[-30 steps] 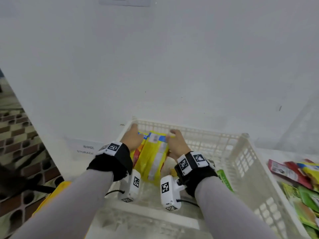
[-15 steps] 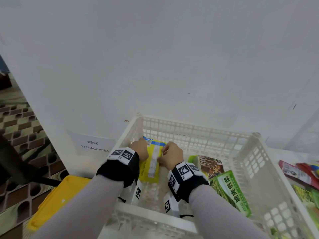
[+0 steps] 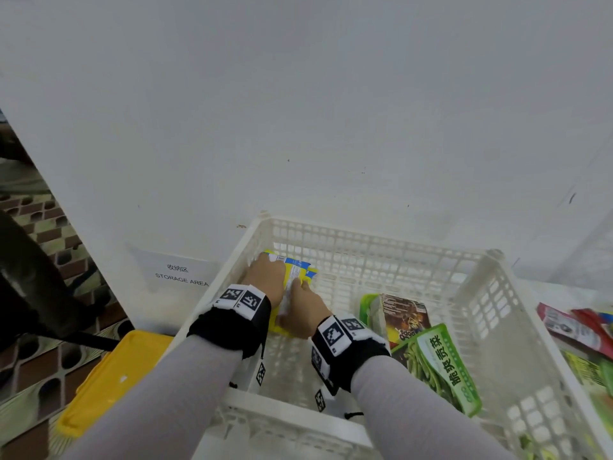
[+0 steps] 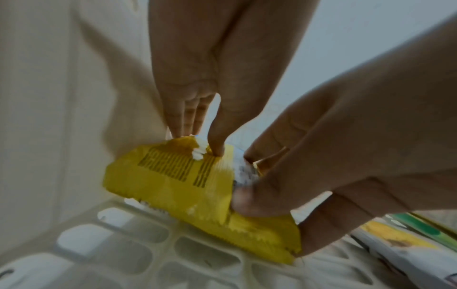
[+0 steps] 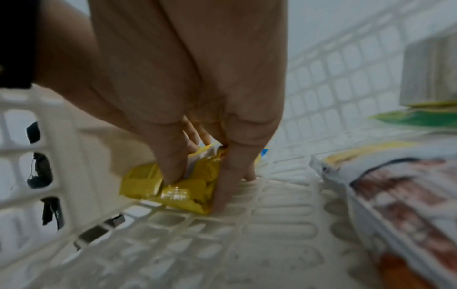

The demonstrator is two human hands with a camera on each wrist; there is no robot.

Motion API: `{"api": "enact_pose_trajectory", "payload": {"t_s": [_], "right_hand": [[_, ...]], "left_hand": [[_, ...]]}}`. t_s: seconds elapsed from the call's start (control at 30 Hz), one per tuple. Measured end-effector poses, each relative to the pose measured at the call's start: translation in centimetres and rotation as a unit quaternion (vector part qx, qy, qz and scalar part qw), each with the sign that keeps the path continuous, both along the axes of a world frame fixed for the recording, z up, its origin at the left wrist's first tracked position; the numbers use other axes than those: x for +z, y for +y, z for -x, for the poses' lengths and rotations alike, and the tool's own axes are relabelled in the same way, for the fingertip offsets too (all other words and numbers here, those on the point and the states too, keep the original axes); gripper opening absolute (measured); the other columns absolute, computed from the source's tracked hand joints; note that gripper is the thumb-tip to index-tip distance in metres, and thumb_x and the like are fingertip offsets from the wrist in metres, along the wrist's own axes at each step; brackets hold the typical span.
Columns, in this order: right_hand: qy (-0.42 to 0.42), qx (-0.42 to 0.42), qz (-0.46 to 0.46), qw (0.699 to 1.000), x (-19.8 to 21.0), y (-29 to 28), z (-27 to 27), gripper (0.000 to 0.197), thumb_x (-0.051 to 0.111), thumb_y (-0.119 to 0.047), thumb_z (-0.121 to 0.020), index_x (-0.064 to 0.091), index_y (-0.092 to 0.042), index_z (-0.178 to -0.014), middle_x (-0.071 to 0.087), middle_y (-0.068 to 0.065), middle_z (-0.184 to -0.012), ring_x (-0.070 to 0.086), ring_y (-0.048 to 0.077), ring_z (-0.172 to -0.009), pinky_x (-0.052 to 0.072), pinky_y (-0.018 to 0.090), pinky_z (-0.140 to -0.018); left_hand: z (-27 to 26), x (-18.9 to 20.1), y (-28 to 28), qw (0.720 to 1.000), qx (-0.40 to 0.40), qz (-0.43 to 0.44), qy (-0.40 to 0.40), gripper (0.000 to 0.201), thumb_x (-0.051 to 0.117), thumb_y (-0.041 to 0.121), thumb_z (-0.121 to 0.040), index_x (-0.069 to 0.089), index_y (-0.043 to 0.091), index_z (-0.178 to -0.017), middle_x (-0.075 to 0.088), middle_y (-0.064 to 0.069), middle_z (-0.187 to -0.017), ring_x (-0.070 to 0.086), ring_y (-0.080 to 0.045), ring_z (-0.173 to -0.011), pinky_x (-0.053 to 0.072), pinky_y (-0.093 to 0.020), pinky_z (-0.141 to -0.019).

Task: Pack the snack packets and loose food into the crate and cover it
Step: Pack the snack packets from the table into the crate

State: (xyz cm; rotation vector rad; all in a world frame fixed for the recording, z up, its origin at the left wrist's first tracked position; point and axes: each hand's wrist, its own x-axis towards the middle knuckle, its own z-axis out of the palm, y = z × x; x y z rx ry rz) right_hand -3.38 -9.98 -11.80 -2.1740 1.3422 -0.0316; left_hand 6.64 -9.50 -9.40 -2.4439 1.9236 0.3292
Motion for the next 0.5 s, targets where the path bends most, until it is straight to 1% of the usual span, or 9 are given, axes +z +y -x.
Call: {"api": "enact_pose_trajectory", "payload": {"t_s": [0.07, 0.13, 0.17, 0.23, 0.3, 0.33, 0.37, 0.43, 0.5], "right_hand": [[0.016, 0.023, -0.023, 0.999, -0.2, 0.1, -0.1, 0.083, 0.063, -0.018, -0.086, 0.008, 0.002, -0.144, 0.008, 0.018, -0.152, 0.035, 0.030, -0.133, 0.037, 0.037, -0.100], [0.020, 0.033, -0.053, 0.998, 0.3, -0.3, 0.1, 0.091, 0.065, -0.020, -0.085, 0.001, -0.002, -0.147, 0.005, 0.014, -0.154, 0.033, 0.030, -0.135, 0.037, 0.038, -0.103], [0.005, 0.026, -0.073, 0.997, 0.8, -0.4, 0.4, 0.089, 0.065, -0.019, -0.085, 0.003, -0.004, -0.148, 0.011, 0.013, -0.154, 0.035, 0.031, -0.134, 0.039, 0.039, -0.103], [-0.037, 0.020, -0.089, 0.995, 2.4, -0.4, 1.4, 0.075, 0.065, -0.017, -0.086, 0.021, -0.005, -0.145, 0.030, 0.017, -0.148, 0.042, 0.033, -0.129, 0.042, 0.038, -0.100], [-0.042, 0.038, -0.074, 0.996, 5.2, -0.2, 2.5, 0.056, 0.062, -0.020, -0.089, 0.039, -0.003, -0.138, 0.047, 0.019, -0.137, 0.051, 0.033, -0.120, 0.045, 0.035, -0.088], [-0.046, 0.049, -0.061, 0.996, 6.9, 0.1, 3.4, 0.051, 0.059, -0.024, -0.091, 0.044, -0.002, -0.135, 0.052, 0.019, -0.132, 0.054, 0.033, -0.116, 0.044, 0.032, -0.082], [-0.066, 0.064, -0.045, 0.995, 8.7, 0.3, 4.2, 0.049, 0.056, -0.027, -0.093, 0.046, -0.002, -0.134, 0.054, 0.019, -0.130, 0.056, 0.031, -0.114, 0.043, 0.029, -0.079], [-0.140, 0.080, -0.015, 0.987, 12.4, 1.6, 7.1, 0.050, 0.055, -0.029, -0.093, 0.045, -0.008, -0.138, 0.056, 0.013, -0.131, 0.057, 0.018, -0.113, 0.041, 0.020, -0.088], [-0.247, 0.066, 0.016, 0.967, 15.1, 4.1, 11.4, 0.049, 0.058, -0.033, -0.090, 0.046, -0.020, -0.137, 0.059, 0.000, -0.128, 0.058, 0.003, -0.108, 0.041, 0.013, -0.095]], "left_hand": [[0.1, 0.2, -0.1, 0.999, -0.015, -0.019, -0.023, 0.032, 0.038, 0.005, -0.092, 0.048, 0.003, -0.123, 0.041, -0.018, -0.132, 0.048, -0.032, -0.117, 0.041, -0.034, -0.092], [0.3, 0.4, -0.1, 0.996, -0.033, -0.062, -0.048, 0.031, 0.039, 0.007, -0.093, 0.047, 0.002, -0.123, 0.046, -0.018, -0.131, 0.050, -0.030, -0.118, 0.042, -0.032, -0.091], [0.5, 0.8, 0.0, 0.994, -0.043, -0.084, -0.061, 0.032, 0.040, 0.008, -0.094, 0.046, 0.001, -0.124, 0.048, -0.018, -0.132, 0.050, -0.030, -0.119, 0.041, -0.031, -0.091], [0.8, 2.3, 0.2, 0.989, -0.063, -0.112, -0.067, 0.034, 0.041, 0.011, -0.095, 0.045, 0.001, -0.127, 0.050, -0.016, -0.133, 0.050, -0.028, -0.121, 0.040, -0.030, -0.092], [0.7, 4.7, 0.6, 0.989, -0.088, -0.113, -0.046, 0.036, 0.046, 0.015, -0.095, 0.047, 0.001, -0.127, 0.051, -0.017, -0.134, 0.050, -0.029, -0.121, 0.039, -0.031, -0.094], [0.8, 5.9, 0.9, 0.989, -0.104, -0.100, -0.028, 0.038, 0.049, 0.020, -0.094, 0.048, 0.002, -0.128, 0.050, -0.017, -0.135, 0.050, -0.028, -0.122, 0.038, -0.031, -0.095], [0.7, 7.5, 1.3, 0.989, -0.117, -0.087, -0.012, 0.043, 0.050, 0.025, -0.094, 0.047, 0.003, -0.131, 0.049, -0.015, -0.137, 0.048, -0.027, -0.123, 0.037, -0.031, -0.098], [0.4, 10.3, 3.0, 0.989, -0.143, -0.033, 0.024, 0.050, 0.050, 0.035, -0.094, 0.042, 0.012, -0.137, 0.043, -0.009, -0.144, 0.042, -0.021, -0.129, 0.032, -0.027, -0.104], [-0.8, 12.1, 5.5, 0.983, -0.155, 0.040, 0.093, 0.056, 0.050, 0.049, -0.088, 0.042, 0.025, -0.138, 0.042, 0.001, -0.144, 0.043, -0.014, -0.128, 0.031, -0.026, -0.106]]}}
